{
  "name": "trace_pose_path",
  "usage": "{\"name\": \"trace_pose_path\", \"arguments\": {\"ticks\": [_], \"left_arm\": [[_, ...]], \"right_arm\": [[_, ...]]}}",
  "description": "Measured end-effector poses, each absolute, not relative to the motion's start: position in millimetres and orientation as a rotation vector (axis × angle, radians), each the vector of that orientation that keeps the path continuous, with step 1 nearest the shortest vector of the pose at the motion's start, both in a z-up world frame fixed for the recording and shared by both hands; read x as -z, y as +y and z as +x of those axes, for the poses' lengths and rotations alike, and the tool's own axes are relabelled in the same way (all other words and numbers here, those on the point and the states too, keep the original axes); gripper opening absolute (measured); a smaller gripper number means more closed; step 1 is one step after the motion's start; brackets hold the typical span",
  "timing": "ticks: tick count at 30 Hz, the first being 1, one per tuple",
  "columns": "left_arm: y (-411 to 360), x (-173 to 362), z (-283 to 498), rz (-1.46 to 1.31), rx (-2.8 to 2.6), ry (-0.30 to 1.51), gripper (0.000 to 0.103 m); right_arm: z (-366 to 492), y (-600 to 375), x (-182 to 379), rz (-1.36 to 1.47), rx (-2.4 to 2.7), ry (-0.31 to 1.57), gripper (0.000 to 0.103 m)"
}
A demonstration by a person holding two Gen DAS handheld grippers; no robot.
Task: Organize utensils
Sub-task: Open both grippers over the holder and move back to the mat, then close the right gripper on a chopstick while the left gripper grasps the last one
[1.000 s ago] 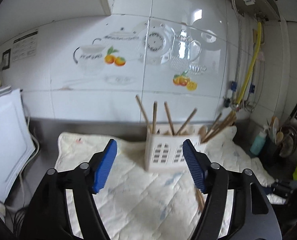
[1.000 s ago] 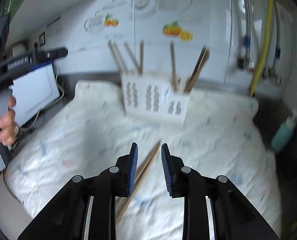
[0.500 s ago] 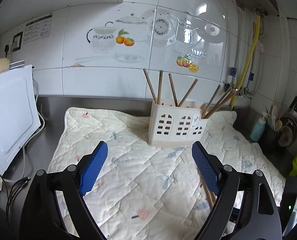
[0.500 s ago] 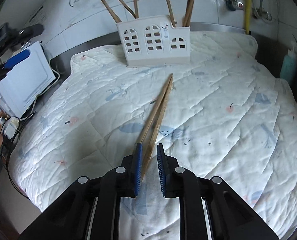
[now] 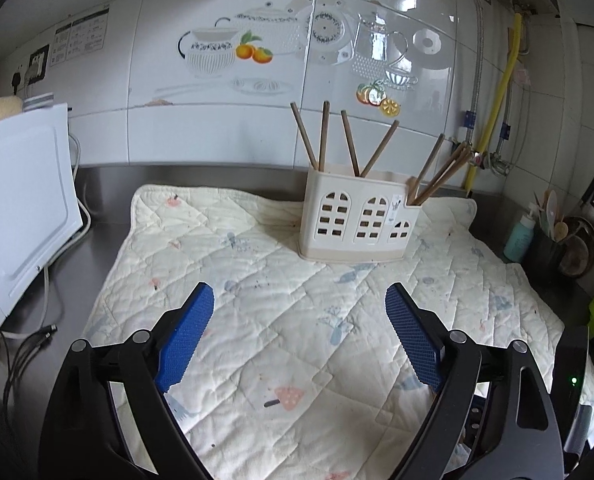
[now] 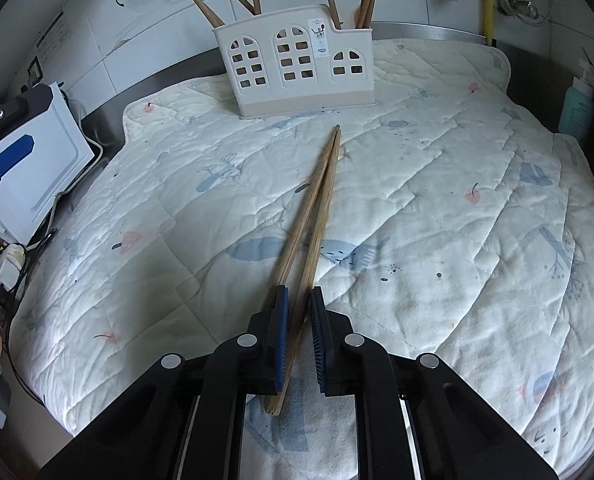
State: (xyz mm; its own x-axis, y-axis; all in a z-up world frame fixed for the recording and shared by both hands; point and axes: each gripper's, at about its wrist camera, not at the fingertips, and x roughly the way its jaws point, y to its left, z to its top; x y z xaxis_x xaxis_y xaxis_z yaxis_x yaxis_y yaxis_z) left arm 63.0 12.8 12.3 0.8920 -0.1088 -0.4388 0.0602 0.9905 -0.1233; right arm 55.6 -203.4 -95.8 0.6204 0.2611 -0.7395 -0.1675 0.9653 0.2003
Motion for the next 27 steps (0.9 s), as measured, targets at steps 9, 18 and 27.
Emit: {"name": "trace_pose_path", "arguments": {"ticks": [9,18,27], "left_arm": [[-9.2,6.0,56.8,-0.086,0.131,0.513,0.087],[-54.9,33.4,47.2,-0.054,0.227,0.598,0.086],[-105.0,69.0,53.9,-0.045,0.338,0.722,0.051]], "right_arm": [[50.4,-219.8,91.3,0.131,-0.231,0.844,0.006],[36.8,-250.5,87.4,0.126,-0.201,0.810,0.006],[24.3,-272.6,68.3,0.131,-0.210,0.739,0.006]]}}
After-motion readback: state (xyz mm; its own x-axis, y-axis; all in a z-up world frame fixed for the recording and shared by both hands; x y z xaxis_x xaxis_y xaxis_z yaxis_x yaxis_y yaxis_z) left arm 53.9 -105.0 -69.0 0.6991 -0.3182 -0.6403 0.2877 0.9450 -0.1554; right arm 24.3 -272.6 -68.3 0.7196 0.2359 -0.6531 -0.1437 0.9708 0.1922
